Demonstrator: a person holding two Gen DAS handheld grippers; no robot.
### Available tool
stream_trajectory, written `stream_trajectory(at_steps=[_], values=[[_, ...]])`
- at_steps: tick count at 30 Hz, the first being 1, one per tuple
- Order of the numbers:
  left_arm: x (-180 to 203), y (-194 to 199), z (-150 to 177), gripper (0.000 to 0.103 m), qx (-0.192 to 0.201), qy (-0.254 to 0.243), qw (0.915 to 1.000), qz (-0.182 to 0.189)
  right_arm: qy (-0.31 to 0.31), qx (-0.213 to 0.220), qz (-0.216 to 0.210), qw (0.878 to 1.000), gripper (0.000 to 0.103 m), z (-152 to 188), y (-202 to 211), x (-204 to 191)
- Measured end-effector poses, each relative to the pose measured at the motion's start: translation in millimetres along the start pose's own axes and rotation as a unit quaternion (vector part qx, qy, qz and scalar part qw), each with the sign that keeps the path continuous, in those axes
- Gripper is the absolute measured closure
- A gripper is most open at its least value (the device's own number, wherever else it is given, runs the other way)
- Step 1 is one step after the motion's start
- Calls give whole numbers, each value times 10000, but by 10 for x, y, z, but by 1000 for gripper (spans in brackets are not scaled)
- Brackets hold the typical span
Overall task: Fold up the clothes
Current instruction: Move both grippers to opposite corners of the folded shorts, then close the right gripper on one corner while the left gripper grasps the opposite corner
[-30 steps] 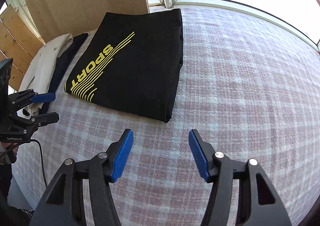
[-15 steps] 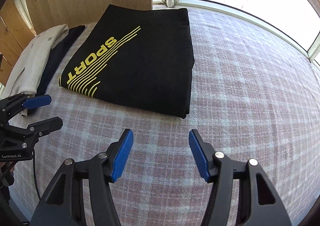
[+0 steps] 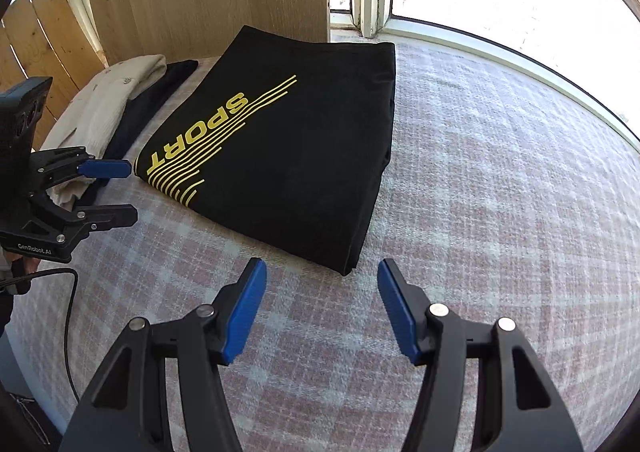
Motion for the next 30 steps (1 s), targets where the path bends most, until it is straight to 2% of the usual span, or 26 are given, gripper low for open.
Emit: stream_trajectory(at_steps=[2,6,10,11,14,18,21,22,25,30], values=[[23,3,-3,33,-158,-285,9994,105,262,30,-166,9995,46,-20,71,-15],[-50,0,-55,33,-432,-551,9969,359,1032,-15,-168,9945,50,-114,106,-128],[-75,-8,-115,33,-711,-792,9922,656,1710,-378,-246,9842,82,-139,-45,-273],[-69,-17,-127,34,-792,-863,9905,718,1893,-459,-239,9806,83,-130,-87,-304],[-28,-64,-139,33,-1140,-1351,9822,636,2505,-557,-36,9665,83,-104,-190,-379],[84,-153,-126,34,-1581,-2124,9624,600,3063,-497,84,9506,83,-128,-188,-427],[96,-245,-127,36,-1844,-2521,9480,605,3418,-459,62,9386,83,-154,-163,-431],[75,-278,-136,41,-1914,-2597,9449,559,3479,-476,51,9363,83,-168,-168,-418],[12,-358,-166,54,-2064,-2758,9377,458,3505,-566,-61,9348,83,-214,-202,-372],[31,-394,-193,54,-2085,-2965,9311,405,3612,-578,-149,9306,82,-232,-231,-335]])
Point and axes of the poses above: each gripper's, at about its wrist camera, not at the fingertips, and y roughly against the way its jaws point, x to its right, z to its underside, the point moved 7 cm from there along -y, roughly the way its jaws point, and after that the axes turned 12 degrees about z, right-handed, at the moved point
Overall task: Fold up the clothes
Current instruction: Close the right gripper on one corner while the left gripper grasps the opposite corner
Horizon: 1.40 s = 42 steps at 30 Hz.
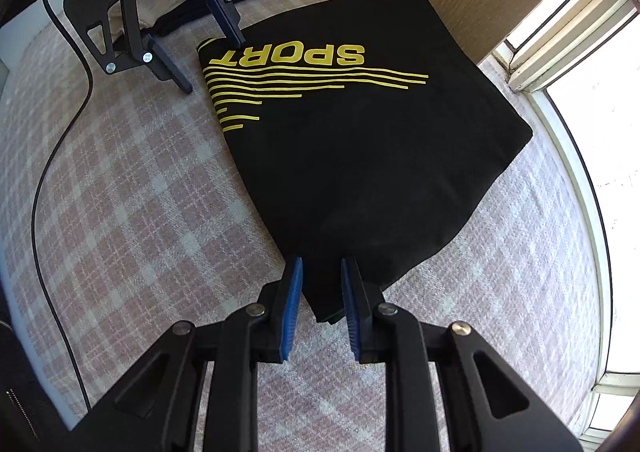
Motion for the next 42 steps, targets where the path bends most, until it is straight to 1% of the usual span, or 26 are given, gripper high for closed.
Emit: stream_trajectory(at_steps=[2,3,4,5,10,12,14,16,17,20,22,23,26,30,33,36,39,42], values=[[-3,4,-14,54,-26,-46,10000,-71,69,-6,-32,10000,81,12,-3,10],[-11,11,-22,58,-33,-50,9999,-116,80,16,-33,10000,81,8,-2,7],[-21,18,-29,64,-45,-50,9999,-144,90,37,-35,9999,81,4,-1,4],[-33,25,-34,65,-55,-47,9999,-146,101,59,-36,9999,81,0,0,1],[-19,2,-52,67,-149,-198,9997,-75,174,65,-59,9998,80,34,-3,-3],[36,-8,-50,68,-248,-385,9989,-127,210,113,-124,9996,77,55,29,-24],[63,-15,-57,68,-250,-449,9986,-96,252,144,-110,9995,66,78,45,-53],[47,-13,-61,65,-217,-363,9991,-32,284,142,-67,9995,64,98,45,-71],[29,-13,-79,66,-194,-341,9992,-33,299,140,-46,9994,64,107,44,-79],[-22,-6,-134,76,-160,-278,9995,-15,307,83,-5,9995,64,129,16,-44],[-58,18,-183,92,-111,-173,9998,78,365,65,103,9993,64,148,11,-14],[-81,36,-205,94,-77,-86,9998,141,417,61,96,9991,64,162,16,-16],[-146,74,-267,96,-25,75,9997,213,573,70,40,9983,64,189,37,-65],[-213,95,-337,96,44,296,9988,377,830,133,149,9963,64,172,34,-187],[-308,133,-393,96,170,556,9967,571,972,133,203,9950,64,152,5,-253],[-429,178,-456,96,311,787,9941,678,1055,82,252,9941,64,147,-42,-270],[-483,175,-508,96,306,846,9934,710,1155,113,285,9928,62,150,-48,-282],[-470,138,-537,96,232,785,9940,720,878,14,-58,9961,62,128,-58,-202]])
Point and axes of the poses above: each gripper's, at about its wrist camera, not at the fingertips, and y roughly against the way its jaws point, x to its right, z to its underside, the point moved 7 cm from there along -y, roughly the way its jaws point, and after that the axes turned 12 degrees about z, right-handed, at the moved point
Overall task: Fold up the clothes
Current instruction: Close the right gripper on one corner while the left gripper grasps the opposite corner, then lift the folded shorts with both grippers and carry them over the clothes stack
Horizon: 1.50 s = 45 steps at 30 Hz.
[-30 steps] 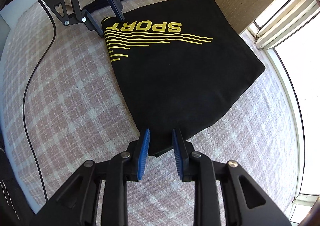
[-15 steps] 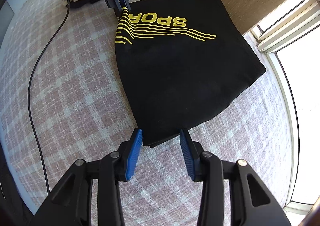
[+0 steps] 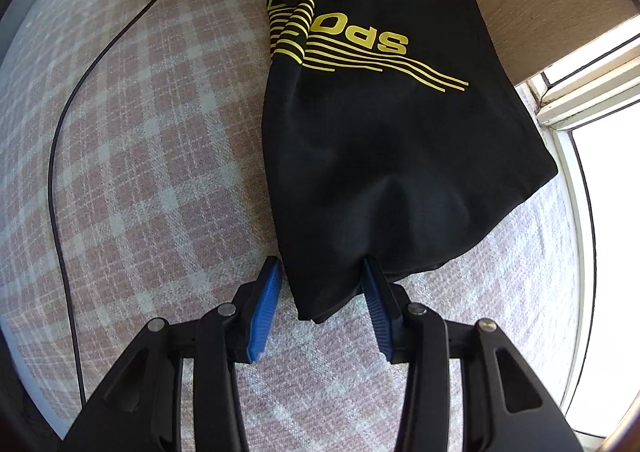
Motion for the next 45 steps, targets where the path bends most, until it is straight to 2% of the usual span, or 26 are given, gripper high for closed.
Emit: stream_trajectory(at_steps=[3,5,7,10,15,18,22,23,27,29,35,37,42,45], values=[[-20,9,-27,96,38,55,10000,39,-456,-55,-410,9981,67,-22,4,146],[-23,33,-48,96,72,69,9999,37,-405,-80,-346,9985,83,-43,16,189],[-9,55,-69,96,101,51,9999,16,-355,-79,-325,9988,88,-117,-9,257],[38,94,-100,97,195,23,9998,-20,-281,-122,-284,9991,89,-158,34,272],[182,291,-162,98,416,-14,9990,-138,-328,-23,22,9995,90,-157,424,367],[300,542,-239,98,686,-33,9974,-227,-521,148,294,9981,90,-166,783,556],[236,1224,-244,98,1042,-142,9936,-407,-715,381,562,9951,90,-195,1279,810],[331,1326,-215,98,1102,-184,9926,-477,-740,446,610,9944,91,-241,1379,906],[792,1749,39,98,1301,-267,9885,-730,-734,622,809,9921,91,-369,1800,894],[860,1948,102,98,1330,-290,9866,-895,-743,693,822,9914,91,-437,1981,945],[942,2524,373,98,1375,-134,9830,-1205,-500,666,638,9945,91,-762,2356,880],[912,2714,483,98,1410,-82,9821,-1248,-493,657,642,9946,91,-963,2423,885],[377,3187,806,103,1484,394,9762,-1530,-520,570,739,9943,91,-1625,2349,1000],[-47,3362,1005,103,1578,705,9734,-1503,-433,659,788,9938,91,-2108,2309,1041]])
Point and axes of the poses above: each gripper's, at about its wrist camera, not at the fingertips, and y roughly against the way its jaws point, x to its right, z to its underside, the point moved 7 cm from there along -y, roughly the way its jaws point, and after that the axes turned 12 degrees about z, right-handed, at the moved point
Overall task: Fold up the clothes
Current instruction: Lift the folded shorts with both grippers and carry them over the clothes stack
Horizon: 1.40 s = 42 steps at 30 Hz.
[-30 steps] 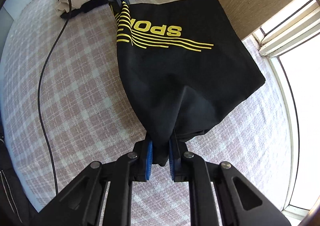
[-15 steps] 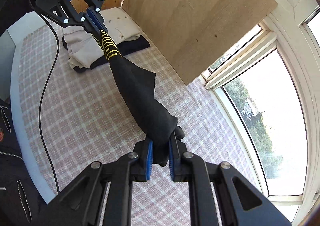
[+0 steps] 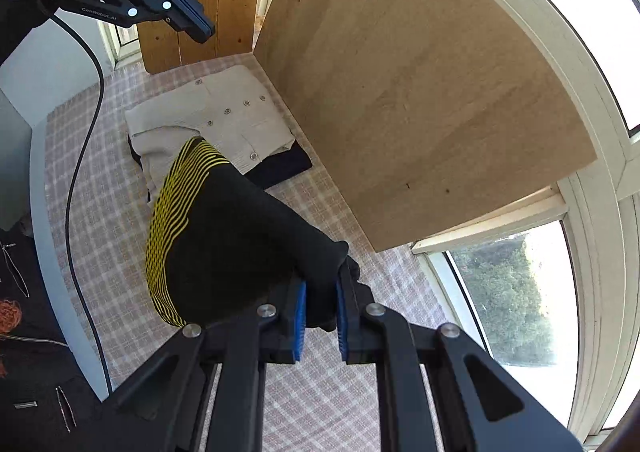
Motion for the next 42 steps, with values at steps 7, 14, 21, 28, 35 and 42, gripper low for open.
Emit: stream_trajectory(at_steps=[7,14,21,28,35,42], values=[[-66,-422,381,103,-67,-147,9970,761,454,-229,116,9986,92,-172,-287,-236],[291,-1144,437,102,-374,-500,9921,1091,397,-406,128,9983,92,-71,-284,-236],[578,-1149,470,84,102,-94,9937,1108,501,-489,172,9974,92,-12,-243,-345],[1042,-1147,602,97,154,197,9951,958,651,-463,128,9967,92,-13,-200,-428],[1208,-1219,642,77,108,411,9977,523,793,-436,44,9959,92,2,-184,-505],[1348,-1322,579,63,15,402,9982,435,875,-363,53,9955,92,3,-159,-511]])
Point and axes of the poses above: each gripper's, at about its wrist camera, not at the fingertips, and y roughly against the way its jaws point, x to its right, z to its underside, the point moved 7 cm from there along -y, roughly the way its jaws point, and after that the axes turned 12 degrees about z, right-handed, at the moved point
